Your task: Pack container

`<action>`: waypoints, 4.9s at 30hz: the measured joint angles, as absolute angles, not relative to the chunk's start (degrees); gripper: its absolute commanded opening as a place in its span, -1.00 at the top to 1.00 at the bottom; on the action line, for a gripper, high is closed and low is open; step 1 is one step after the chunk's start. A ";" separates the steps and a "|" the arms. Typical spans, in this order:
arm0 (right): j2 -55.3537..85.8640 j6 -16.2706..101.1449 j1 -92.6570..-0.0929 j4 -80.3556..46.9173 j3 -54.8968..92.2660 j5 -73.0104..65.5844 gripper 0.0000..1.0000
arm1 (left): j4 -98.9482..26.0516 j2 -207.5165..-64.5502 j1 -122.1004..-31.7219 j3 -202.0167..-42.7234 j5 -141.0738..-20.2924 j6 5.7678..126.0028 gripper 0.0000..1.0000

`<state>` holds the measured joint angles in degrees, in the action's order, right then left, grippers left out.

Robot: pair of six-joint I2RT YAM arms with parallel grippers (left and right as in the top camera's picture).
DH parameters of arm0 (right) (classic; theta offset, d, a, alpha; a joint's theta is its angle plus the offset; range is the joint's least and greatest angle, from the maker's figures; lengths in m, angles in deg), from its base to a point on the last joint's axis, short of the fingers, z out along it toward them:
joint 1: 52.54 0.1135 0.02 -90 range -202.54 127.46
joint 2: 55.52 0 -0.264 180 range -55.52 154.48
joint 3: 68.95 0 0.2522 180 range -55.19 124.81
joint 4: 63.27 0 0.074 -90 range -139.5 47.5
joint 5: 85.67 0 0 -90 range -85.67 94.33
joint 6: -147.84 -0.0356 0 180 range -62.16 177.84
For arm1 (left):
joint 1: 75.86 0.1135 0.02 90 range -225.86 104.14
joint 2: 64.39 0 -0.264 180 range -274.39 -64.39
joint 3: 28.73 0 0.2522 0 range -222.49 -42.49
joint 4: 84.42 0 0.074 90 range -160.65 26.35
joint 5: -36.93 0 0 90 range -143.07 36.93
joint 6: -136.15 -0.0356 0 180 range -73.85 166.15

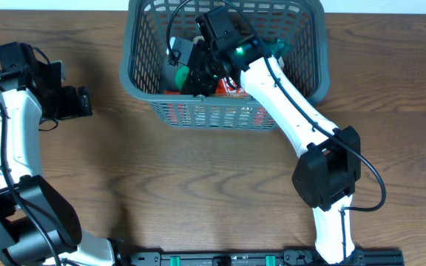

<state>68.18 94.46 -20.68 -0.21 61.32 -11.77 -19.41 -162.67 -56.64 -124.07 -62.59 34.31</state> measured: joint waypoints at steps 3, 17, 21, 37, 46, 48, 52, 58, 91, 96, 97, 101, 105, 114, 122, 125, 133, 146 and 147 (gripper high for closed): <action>68.18 94.24 -20.68 -0.29 61.32 -11.68 -0.99 | -19.39 -162.67 -56.64 -124.07 -62.65 34.31 -0.97; 68.18 85.47 -21.95 -7.03 69.40 -7.16 -0.98 | -19.39 -162.67 -56.64 -124.07 -63.00 34.31 -0.97; 68.18 79.48 -24.05 -5.78 79.94 -1.25 -0.99 | -19.39 -162.67 -56.64 -124.07 -63.00 34.31 -0.97; 68.03 54.55 -50.04 16.62 104.07 21.85 -0.98 | -20.33 -162.67 -56.64 -124.07 -63.00 34.31 -0.97; 67.94 44.69 -59.74 36.40 105.58 21.65 -0.98 | -21.03 -162.43 -56.64 -124.07 -63.00 34.31 -0.97; 67.72 43.92 -60.57 37.45 105.58 21.61 -0.98 | -21.29 -161.27 -56.64 -124.05 -63.02 34.33 -0.97; 65.69 43.70 -60.99 40.29 105.58 21.26 -0.98 | -21.38 -155.06 -56.68 -123.94 -63.11 34.68 -0.97; 58.24 43.29 -60.72 47.46 105.60 20.54 -0.98 | -21.33 -141.84 -60.16 -123.94 -63.18 35.30 -0.97; 20.10 38.22 -43.17 24.19 39.59 23.25 -0.98 | -21.90 -119.96 -78.78 -110.20 -62.94 30.05 -0.97; 9.34 38.18 -42.54 13.76 18.74 21.48 -0.98 | -21.20 -119.67 -81.42 -109.26 -62.96 29.26 -0.97; 7.57 38.24 -42.52 11.97 15.15 21.26 -0.99 | -21.18 -119.45 -81.80 -108.95 -62.96 29.15 -0.97; 1.08 39.42 -42.50 6.11 3.09 20.32 -0.98 | -21.47 -116.83 -82.76 -106.52 -61.19 28.48 -0.96; -3.01 40.91 -42.50 3.12 -3.27 18.90 -0.99 | -23.65 -112.31 -82.85 -102.61 -58.72 28.19 -0.97; -5.32 42.39 -42.47 0.23 -11.64 17.00 -0.99 | -28.24 -104.07 -82.85 -95.29 -57.12 28.63 -0.97; -5.32 42.61 -42.45 -0.10 -12.84 16.30 -0.98 | -29.27 -101.99 -82.85 -92.60 -55.81 29.66 -0.97; -5.30 42.63 -42.45 -0.05 -12.84 16.30 -0.99 | -29.33 -101.99 -82.85 -92.60 -55.79 29.66 -0.97; -5.30 42.98 -42.45 -0.05 -12.84 16.28 -0.98 | -29.33 -101.99 -82.85 -92.60 -55.79 29.66 -0.97; -6.77 43.01 -42.45 0.06 -12.87 16.19 -0.99 | -29.33 -101.99 -82.85 -92.60 -55.79 29.66 -0.97; -8.10 43.01 -42.45 0.36 -12.89 16.19 -0.99 | -29.33 -102.01 -82.85 -92.60 -55.79 29.66 -0.97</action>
<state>-8.10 43.01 -42.45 0.36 -12.89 16.19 -29.33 -102.01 -82.85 -92.60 -55.79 29.66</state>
